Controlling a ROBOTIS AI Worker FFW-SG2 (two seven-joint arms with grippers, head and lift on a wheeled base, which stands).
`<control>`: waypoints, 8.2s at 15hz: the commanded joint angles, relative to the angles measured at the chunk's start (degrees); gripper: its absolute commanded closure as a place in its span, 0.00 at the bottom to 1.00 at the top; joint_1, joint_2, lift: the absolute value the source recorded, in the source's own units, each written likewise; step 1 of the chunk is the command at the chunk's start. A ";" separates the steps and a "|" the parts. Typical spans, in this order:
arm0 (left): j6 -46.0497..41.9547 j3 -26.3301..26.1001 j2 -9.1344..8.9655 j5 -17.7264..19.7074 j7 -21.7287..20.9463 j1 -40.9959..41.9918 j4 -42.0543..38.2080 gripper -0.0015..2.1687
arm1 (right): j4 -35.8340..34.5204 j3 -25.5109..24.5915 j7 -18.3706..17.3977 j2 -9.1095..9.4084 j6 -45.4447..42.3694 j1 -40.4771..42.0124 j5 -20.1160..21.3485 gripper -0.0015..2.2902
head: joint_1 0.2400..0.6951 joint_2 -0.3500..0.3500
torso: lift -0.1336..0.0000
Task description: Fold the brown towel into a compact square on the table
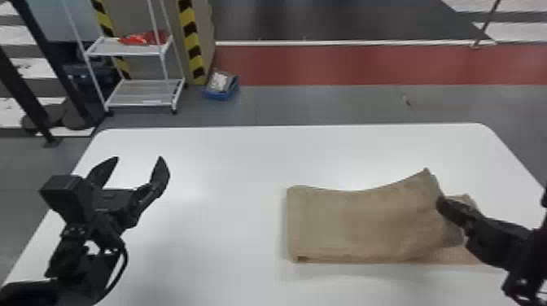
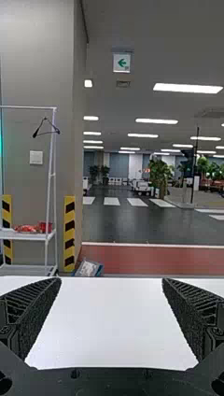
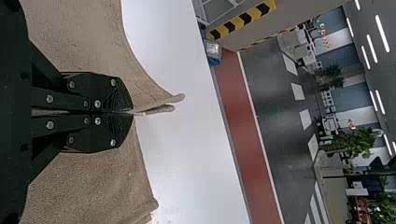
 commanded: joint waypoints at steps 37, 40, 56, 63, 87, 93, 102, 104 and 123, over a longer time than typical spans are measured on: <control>0.00 -2.14 -0.09 -0.61 0.17 -0.46 2.35 0.04 | 21.55 -12.13 7.24 -6.94 11.19 -13.75 6.17 0.14 | 1.00 0.27 | 0.07; 0.00 -2.05 0.00 -0.61 0.17 -0.37 2.44 0.04 | 21.20 -11.87 7.86 -6.86 11.19 -13.58 6.17 0.34 | 1.00 0.28 | 0.07; 0.00 -1.88 -0.17 -0.61 0.44 0.07 2.44 0.04 | 2.39 -16.00 9.97 0.05 4.69 -10.24 -6.75 0.77 | 1.00 0.33 | 0.07; 0.00 -1.35 0.18 -0.26 0.61 0.50 2.44 0.04 | -2.27 0.09 9.09 0.05 6.27 -7.25 -0.42 0.77 | 1.00 0.53 | 0.07; -0.35 -0.91 0.27 0.00 0.17 0.68 4.02 0.04 | 2.39 10.72 7.24 0.05 14.18 -8.74 13.29 0.89 | 1.00 0.68 | 0.07; -0.35 -0.91 0.09 0.00 0.17 0.77 3.76 0.04 | 10.21 16.35 7.24 0.05 13.65 -12.43 14.96 0.89 | 1.00 0.68 | 0.07; -2.46 -0.82 -0.17 0.00 0.70 0.86 3.76 0.04 | 13.55 27.77 7.33 0.05 10.84 -14.10 15.22 0.89 | 1.00 0.82 | 0.07; -2.46 -0.65 -0.09 0.00 0.70 0.86 3.76 0.04 | 13.46 30.67 7.68 0.05 10.84 -13.93 15.22 0.89 | 1.00 0.85 | 0.07; -2.29 0.67 0.35 1.14 0.44 -0.02 4.90 0.04 | -4.64 8.44 15.15 0.00 20.51 2.95 7.14 0.89 | 1.00 0.81 | 0.07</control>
